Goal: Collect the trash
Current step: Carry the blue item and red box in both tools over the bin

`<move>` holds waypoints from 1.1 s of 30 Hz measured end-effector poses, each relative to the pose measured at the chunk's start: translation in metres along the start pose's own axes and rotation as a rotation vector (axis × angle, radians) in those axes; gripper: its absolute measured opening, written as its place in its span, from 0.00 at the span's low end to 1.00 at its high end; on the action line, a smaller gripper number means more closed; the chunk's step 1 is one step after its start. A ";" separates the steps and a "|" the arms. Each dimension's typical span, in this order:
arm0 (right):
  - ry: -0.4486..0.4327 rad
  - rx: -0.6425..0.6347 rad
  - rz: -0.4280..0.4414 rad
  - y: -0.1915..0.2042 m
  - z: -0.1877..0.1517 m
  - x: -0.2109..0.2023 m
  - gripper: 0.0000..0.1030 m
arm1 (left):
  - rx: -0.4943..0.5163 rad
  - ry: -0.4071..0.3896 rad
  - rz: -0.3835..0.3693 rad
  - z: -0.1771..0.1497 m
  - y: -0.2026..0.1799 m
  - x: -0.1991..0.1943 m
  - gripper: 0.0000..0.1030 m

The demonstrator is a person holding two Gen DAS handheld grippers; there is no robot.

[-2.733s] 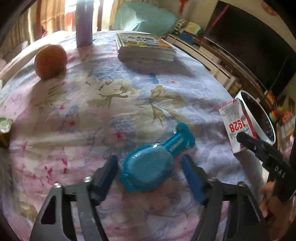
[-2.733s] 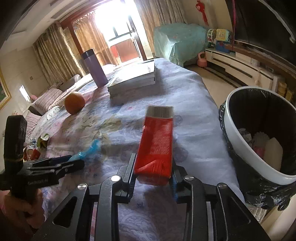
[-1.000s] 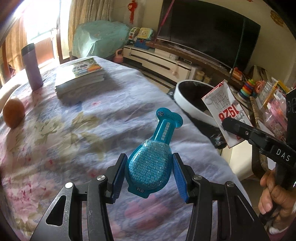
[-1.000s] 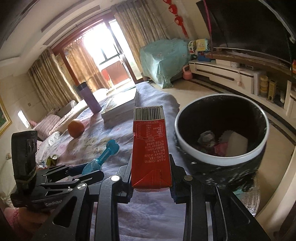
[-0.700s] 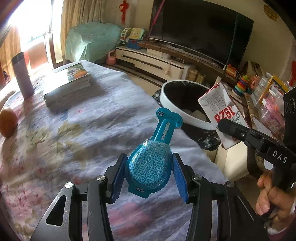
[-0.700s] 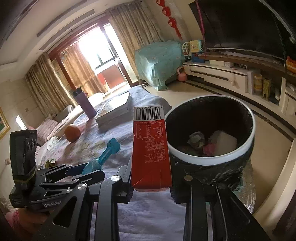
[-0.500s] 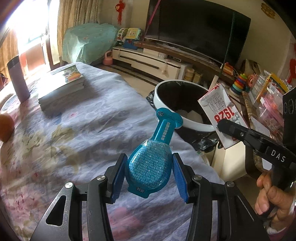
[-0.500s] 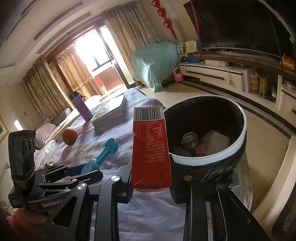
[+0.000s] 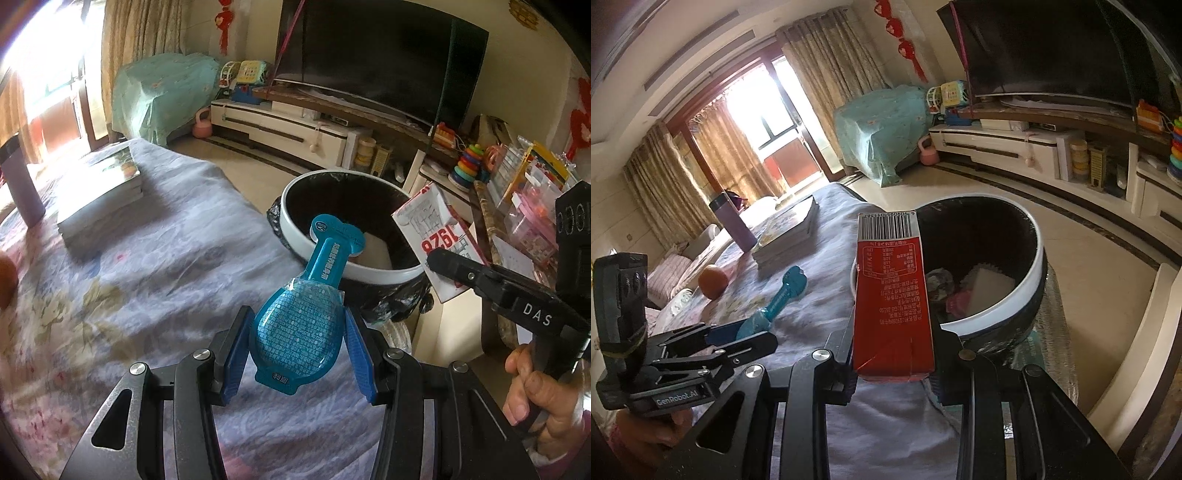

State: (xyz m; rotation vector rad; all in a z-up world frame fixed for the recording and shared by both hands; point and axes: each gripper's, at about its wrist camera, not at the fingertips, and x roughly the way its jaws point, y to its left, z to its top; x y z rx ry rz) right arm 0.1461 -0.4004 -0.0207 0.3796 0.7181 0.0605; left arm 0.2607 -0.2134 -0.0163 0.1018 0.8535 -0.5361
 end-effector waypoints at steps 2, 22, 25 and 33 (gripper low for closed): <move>0.002 0.003 -0.003 -0.003 0.001 0.000 0.30 | 0.003 0.000 -0.001 0.002 -0.002 0.002 0.46; 0.010 0.006 -0.045 -0.025 0.020 0.006 0.30 | 0.035 0.003 0.000 0.027 -0.016 0.028 0.46; 0.013 0.006 -0.051 -0.026 0.023 0.008 0.30 | 0.040 0.007 0.001 0.031 -0.019 0.034 0.46; 0.020 0.008 -0.067 -0.032 0.032 0.013 0.30 | 0.048 0.018 0.005 0.043 -0.023 0.051 0.46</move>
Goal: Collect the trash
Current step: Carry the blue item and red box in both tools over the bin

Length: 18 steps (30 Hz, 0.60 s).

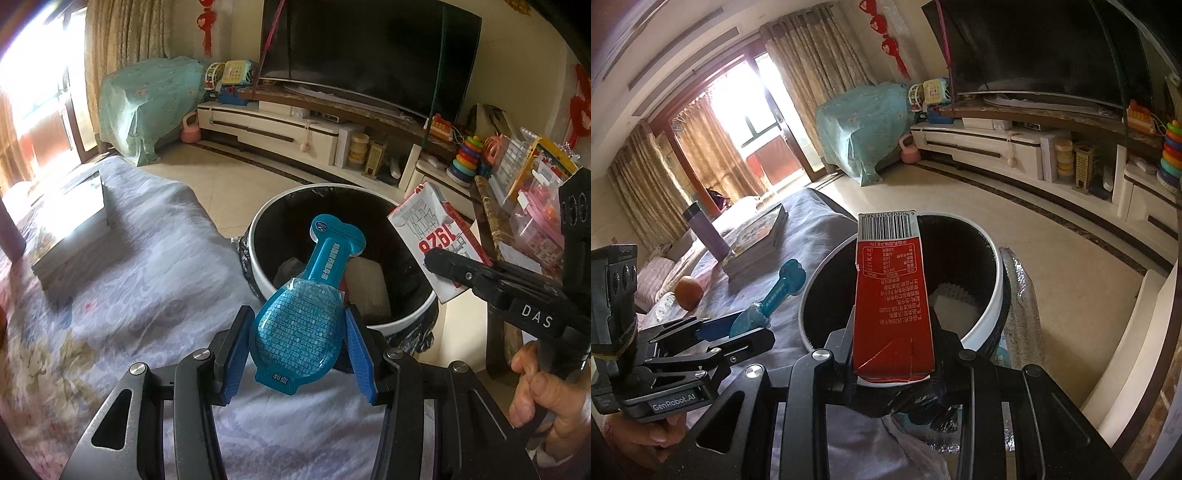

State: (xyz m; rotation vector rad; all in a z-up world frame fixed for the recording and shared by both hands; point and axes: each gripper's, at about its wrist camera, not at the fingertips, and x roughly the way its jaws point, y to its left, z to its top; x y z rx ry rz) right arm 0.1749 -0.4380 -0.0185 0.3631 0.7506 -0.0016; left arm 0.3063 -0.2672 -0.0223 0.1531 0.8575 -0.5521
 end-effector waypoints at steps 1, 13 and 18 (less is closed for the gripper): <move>0.001 0.000 -0.002 -0.001 0.001 0.001 0.30 | 0.002 0.001 0.001 0.002 -0.001 0.002 0.46; 0.020 -0.007 -0.028 -0.008 0.011 0.011 0.30 | 0.022 0.008 0.008 0.019 -0.008 0.023 0.46; 0.032 -0.015 -0.036 -0.010 0.016 0.014 0.30 | 0.028 0.019 0.012 0.026 -0.009 0.032 0.46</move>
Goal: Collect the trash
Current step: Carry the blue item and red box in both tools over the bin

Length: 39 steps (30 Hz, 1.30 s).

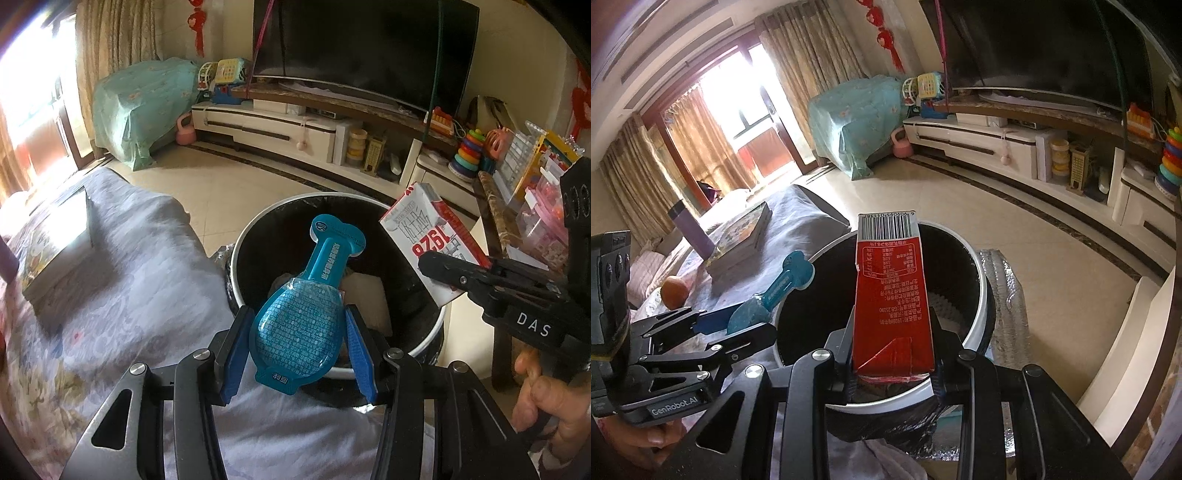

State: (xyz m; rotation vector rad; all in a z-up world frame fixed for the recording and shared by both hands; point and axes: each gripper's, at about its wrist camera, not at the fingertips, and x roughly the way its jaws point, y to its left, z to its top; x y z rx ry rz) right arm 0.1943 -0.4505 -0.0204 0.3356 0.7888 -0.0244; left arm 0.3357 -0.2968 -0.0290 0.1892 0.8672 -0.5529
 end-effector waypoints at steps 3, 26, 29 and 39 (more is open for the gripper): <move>0.007 -0.003 -0.004 0.000 0.002 0.002 0.30 | -0.004 0.012 0.001 0.003 0.000 0.007 0.46; 0.050 -0.033 -0.026 -0.005 0.014 0.019 0.30 | -0.012 0.037 0.020 0.017 -0.001 0.030 0.46; 0.053 -0.034 -0.027 -0.005 0.015 0.020 0.30 | -0.010 0.039 0.020 0.018 -0.002 0.032 0.46; 0.061 -0.040 -0.027 -0.004 0.016 0.023 0.30 | -0.011 0.046 0.020 0.021 -0.002 0.036 0.46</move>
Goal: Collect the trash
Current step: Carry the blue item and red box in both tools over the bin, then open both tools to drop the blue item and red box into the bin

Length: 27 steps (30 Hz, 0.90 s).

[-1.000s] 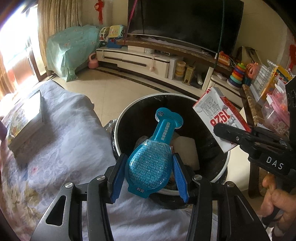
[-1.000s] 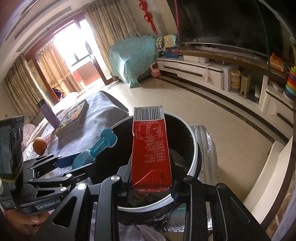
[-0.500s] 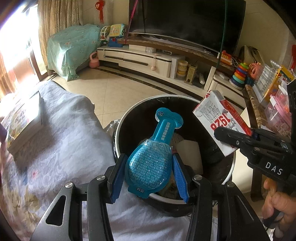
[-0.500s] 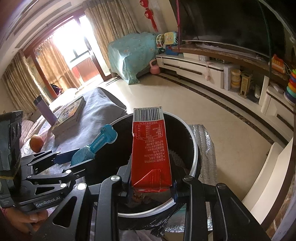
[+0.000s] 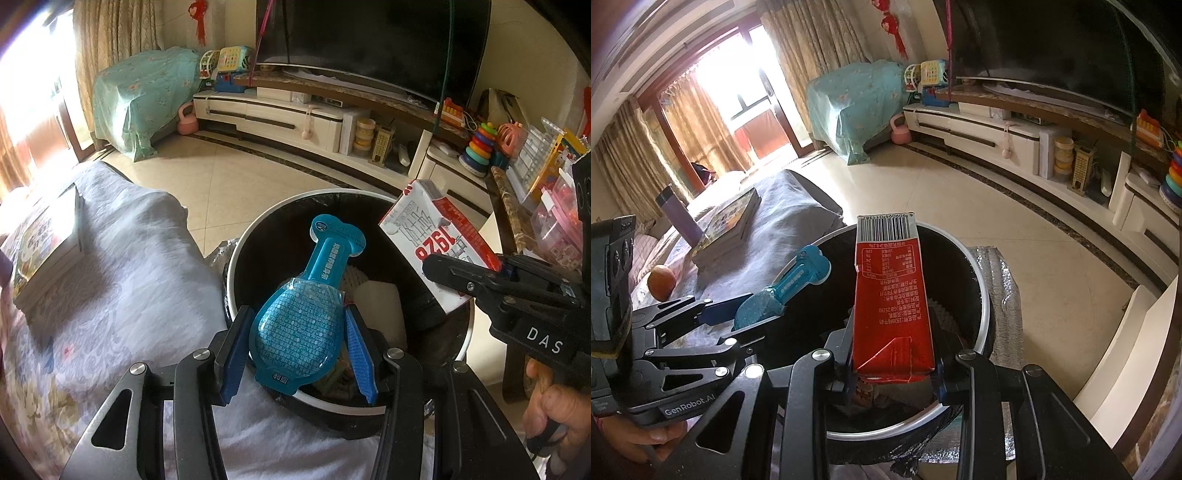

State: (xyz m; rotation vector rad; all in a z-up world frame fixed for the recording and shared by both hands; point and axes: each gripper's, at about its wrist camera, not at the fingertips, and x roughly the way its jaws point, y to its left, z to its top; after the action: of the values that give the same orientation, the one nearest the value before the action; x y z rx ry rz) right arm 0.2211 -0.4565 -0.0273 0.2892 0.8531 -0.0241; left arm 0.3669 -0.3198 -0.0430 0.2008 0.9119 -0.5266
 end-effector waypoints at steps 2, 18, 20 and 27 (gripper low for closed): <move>0.003 -0.003 -0.001 0.000 0.000 0.002 0.30 | -0.001 0.002 -0.002 0.001 0.000 0.001 0.46; 0.018 -0.002 -0.005 -0.001 0.003 0.007 0.30 | 0.003 0.006 -0.002 0.004 -0.002 0.004 0.46; 0.019 0.000 -0.004 -0.002 0.004 0.007 0.30 | 0.003 0.006 -0.004 0.005 -0.002 0.004 0.46; 0.023 -0.001 -0.001 -0.003 0.004 0.006 0.30 | 0.005 0.007 -0.004 0.005 -0.002 0.006 0.47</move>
State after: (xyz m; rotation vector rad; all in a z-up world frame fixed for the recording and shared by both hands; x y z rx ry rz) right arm 0.2280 -0.4600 -0.0301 0.2887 0.8760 -0.0210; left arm 0.3723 -0.3259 -0.0442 0.2052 0.9178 -0.5324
